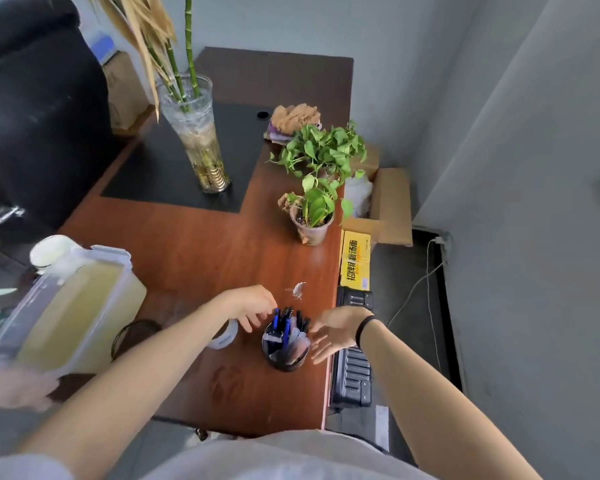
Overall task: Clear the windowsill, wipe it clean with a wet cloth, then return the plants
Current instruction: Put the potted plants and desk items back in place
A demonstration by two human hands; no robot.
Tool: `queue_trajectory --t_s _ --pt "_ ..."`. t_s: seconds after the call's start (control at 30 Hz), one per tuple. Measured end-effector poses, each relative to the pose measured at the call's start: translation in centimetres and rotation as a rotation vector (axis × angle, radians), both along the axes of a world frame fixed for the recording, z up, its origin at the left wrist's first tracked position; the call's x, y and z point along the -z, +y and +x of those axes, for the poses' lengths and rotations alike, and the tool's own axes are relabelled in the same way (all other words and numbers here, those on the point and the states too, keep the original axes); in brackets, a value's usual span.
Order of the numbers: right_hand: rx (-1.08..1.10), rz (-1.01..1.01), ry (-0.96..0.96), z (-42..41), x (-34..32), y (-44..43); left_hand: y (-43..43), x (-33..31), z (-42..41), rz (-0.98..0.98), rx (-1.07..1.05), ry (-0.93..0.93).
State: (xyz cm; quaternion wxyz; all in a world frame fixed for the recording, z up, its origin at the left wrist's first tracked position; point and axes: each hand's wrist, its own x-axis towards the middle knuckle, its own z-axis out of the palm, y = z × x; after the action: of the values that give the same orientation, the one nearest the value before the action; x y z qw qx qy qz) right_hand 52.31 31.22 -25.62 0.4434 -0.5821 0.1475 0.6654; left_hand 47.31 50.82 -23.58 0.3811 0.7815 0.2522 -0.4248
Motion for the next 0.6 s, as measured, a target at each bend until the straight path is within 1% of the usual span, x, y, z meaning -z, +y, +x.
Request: queue_trajectory --t_s 0.13,0.2,0.37,0.5,0.6 --pt "0.024 0.024 -0.011 -0.4 -0.6 0.5 -0.2 0.0 -1.8 -0.088 0.014 0.080" --pt "0.035 0.026 -0.012 -0.5 -0.4 0.6 -0.4 0.1 -2.4 -0.143 0.006 0.085" --pt "0.041 0.000 -0.031 -0.8 -0.6 1.0 -0.6 0.2 -2.7 -0.134 -0.021 0.022" --pt "0.068 -0.007 -0.063 -0.5 -1.6 1.5 -0.6 -0.2 -2.1 -0.057 -0.047 -0.066" --pt "0.064 -0.012 -0.099 0.5 -2.8 1.8 -0.2 -1.6 -1.1 -0.083 -0.105 -0.115"
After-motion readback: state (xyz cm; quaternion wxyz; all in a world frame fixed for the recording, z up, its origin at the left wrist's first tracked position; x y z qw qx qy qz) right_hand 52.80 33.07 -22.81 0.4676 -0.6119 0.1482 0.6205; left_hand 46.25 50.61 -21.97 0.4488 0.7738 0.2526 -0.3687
